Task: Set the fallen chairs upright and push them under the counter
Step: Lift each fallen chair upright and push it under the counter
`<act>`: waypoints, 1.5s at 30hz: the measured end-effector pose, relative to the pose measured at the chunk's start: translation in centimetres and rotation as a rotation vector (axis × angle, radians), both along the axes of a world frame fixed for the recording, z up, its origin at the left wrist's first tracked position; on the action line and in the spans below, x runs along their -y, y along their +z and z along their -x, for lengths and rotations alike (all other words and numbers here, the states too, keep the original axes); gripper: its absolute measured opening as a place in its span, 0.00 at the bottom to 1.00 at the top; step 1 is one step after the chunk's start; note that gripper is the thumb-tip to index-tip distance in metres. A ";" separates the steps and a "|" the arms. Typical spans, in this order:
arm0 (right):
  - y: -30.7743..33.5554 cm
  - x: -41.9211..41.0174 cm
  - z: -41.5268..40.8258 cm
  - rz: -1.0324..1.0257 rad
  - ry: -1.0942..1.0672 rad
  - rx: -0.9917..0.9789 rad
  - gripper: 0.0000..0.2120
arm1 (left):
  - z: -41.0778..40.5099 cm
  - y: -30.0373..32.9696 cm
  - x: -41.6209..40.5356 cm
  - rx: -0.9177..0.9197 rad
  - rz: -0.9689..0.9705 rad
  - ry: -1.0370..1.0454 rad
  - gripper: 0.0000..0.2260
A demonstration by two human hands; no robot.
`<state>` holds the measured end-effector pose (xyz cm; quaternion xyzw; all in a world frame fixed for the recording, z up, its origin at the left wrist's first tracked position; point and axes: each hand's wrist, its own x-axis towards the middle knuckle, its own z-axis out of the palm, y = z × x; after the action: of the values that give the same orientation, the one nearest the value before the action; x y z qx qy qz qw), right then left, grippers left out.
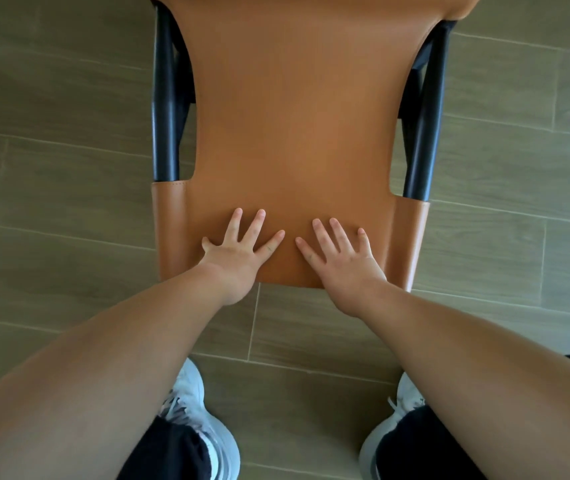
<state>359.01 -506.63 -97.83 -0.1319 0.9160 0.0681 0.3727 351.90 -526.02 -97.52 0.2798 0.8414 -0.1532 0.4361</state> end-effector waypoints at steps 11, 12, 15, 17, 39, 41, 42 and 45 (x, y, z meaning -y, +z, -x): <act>15.9 -2.1 4.1 0.049 -0.057 0.055 0.47 | 4.2 16.1 -1.9 0.099 -0.004 0.059 0.54; 17.5 -2.4 4.7 0.052 -0.067 0.058 0.47 | 4.7 17.7 -1.9 0.103 -0.018 0.064 0.54; 22.2 -3.0 6.6 0.058 -0.094 0.059 0.49 | 6.4 22.8 -2.2 0.097 -0.068 0.067 0.52; 25.2 -3.3 7.9 0.060 -0.122 0.051 0.49 | 7.8 26.1 -2.6 0.087 -0.099 0.058 0.50; 48.3 -9.9 22.4 0.045 -0.394 -0.425 0.29 | 26.3 48.1 -6.3 -0.331 -0.568 0.019 0.33; 49.7 -11.1 24.7 0.067 -0.361 -0.461 0.23 | 28.6 48.9 -6.6 -0.335 -0.591 0.033 0.31; 50.4 -11.7 25.8 0.079 -0.336 -0.466 0.21 | 29.8 49.2 -6.7 -0.322 -0.597 0.046 0.30; 51.9 -14.0 29.1 0.076 -0.220 -0.471 0.18 | 33.1 50.5 -7.7 -0.307 -0.549 0.094 0.23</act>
<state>329.93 -492.66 -45.96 -0.0258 0.9882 0.0216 0.1492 318.83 -518.36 -47.05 0.3215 0.9194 0.0593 0.2187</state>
